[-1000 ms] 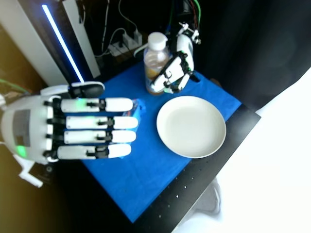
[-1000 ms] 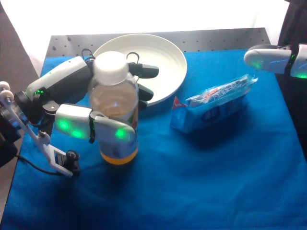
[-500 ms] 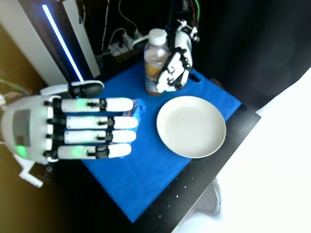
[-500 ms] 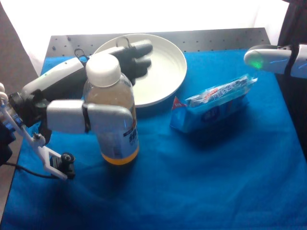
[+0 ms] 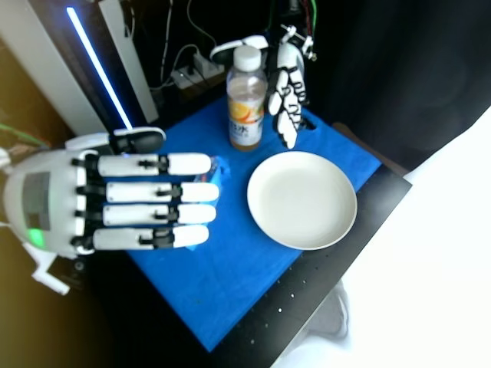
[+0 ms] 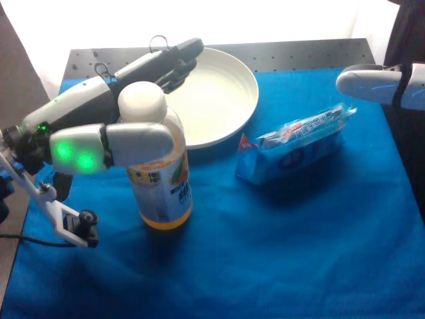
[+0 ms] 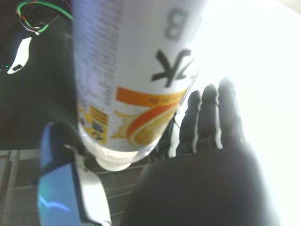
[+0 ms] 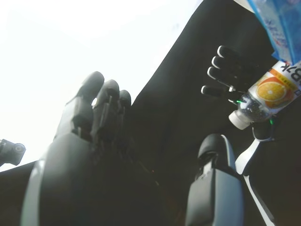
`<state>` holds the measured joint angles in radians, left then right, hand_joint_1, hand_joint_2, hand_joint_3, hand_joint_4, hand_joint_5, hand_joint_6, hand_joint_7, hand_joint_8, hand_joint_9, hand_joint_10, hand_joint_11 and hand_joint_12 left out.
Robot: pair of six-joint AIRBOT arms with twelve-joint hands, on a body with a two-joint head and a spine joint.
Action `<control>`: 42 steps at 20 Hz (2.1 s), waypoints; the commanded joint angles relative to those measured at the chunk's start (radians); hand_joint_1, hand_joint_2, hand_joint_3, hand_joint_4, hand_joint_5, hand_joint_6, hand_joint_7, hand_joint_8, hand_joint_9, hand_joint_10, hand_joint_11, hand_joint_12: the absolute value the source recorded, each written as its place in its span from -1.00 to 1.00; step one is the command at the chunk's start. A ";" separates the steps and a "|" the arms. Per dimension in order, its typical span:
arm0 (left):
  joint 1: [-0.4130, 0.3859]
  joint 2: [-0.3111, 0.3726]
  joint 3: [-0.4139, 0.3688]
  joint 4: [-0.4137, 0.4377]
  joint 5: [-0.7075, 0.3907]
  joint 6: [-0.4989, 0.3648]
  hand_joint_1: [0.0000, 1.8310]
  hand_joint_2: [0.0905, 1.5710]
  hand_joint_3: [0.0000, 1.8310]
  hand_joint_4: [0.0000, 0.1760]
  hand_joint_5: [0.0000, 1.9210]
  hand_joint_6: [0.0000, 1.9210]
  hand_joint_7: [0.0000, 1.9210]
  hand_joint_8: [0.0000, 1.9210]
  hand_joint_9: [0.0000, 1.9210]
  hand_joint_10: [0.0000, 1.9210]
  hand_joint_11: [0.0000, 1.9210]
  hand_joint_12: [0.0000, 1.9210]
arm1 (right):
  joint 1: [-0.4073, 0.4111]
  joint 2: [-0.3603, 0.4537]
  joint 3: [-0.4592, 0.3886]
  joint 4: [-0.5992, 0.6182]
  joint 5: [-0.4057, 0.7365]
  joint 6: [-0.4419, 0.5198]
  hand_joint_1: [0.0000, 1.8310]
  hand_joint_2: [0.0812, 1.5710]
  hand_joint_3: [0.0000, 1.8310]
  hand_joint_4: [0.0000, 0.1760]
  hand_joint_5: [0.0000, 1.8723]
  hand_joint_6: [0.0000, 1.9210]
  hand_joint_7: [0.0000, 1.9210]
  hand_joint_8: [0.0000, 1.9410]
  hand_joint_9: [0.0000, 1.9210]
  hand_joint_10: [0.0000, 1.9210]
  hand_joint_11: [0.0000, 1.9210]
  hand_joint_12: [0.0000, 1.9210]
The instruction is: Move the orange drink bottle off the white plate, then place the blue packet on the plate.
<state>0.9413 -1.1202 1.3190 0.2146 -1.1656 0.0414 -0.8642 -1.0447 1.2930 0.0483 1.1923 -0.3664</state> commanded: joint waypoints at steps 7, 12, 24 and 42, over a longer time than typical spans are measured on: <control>-0.005 0.078 -0.047 -0.015 -0.147 0.007 -0.63 -0.03 -0.99 1.00 -1.00 -1.00 -1.00 -1.00 -1.00 -1.00 -1.00 -1.00 | 0.017 -0.002 0.008 0.016 0.122 0.007 -0.32 -0.06 -1.00 0.10 -1.00 -1.00 -0.90 -1.00 -0.96 -1.00 -1.00 -0.48; 0.021 0.134 -0.081 -0.010 -0.156 0.008 -0.64 0.01 -0.98 1.00 -1.00 -1.00 -1.00 -1.00 -1.00 -1.00 -1.00 -1.00 | 0.074 -0.001 0.013 -0.058 0.071 0.022 -0.33 -0.10 -1.00 0.58 -1.00 -1.00 -0.95 -0.99 -1.00 -1.00 -1.00 -0.66; 0.078 0.289 -0.158 -0.026 -0.139 0.078 -0.60 0.19 -0.98 1.00 -1.00 -1.00 -1.00 -1.00 -1.00 -1.00 -1.00 -1.00 | 0.370 -0.034 0.107 -0.682 -0.394 0.283 -0.37 -0.33 -1.00 -0.14 -1.00 -1.00 -0.89 -1.00 -0.90 -0.99 -1.00 -0.10; 0.102 0.364 -0.189 -0.081 -0.173 0.138 -0.46 0.15 -1.00 1.00 -1.00 -1.00 -1.00 -1.00 -1.00 -1.00 -1.00 -1.00 | 0.405 -0.064 0.139 -1.130 -0.591 0.529 -0.16 -0.22 -1.00 -1.00 -0.52 -0.94 -0.53 -0.98 -0.55 -0.94 -1.00 0.16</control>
<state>1.0489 -0.7616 1.1328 0.1802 -1.2201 0.1841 -0.4759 -1.1084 1.4330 -1.1316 0.5484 0.1581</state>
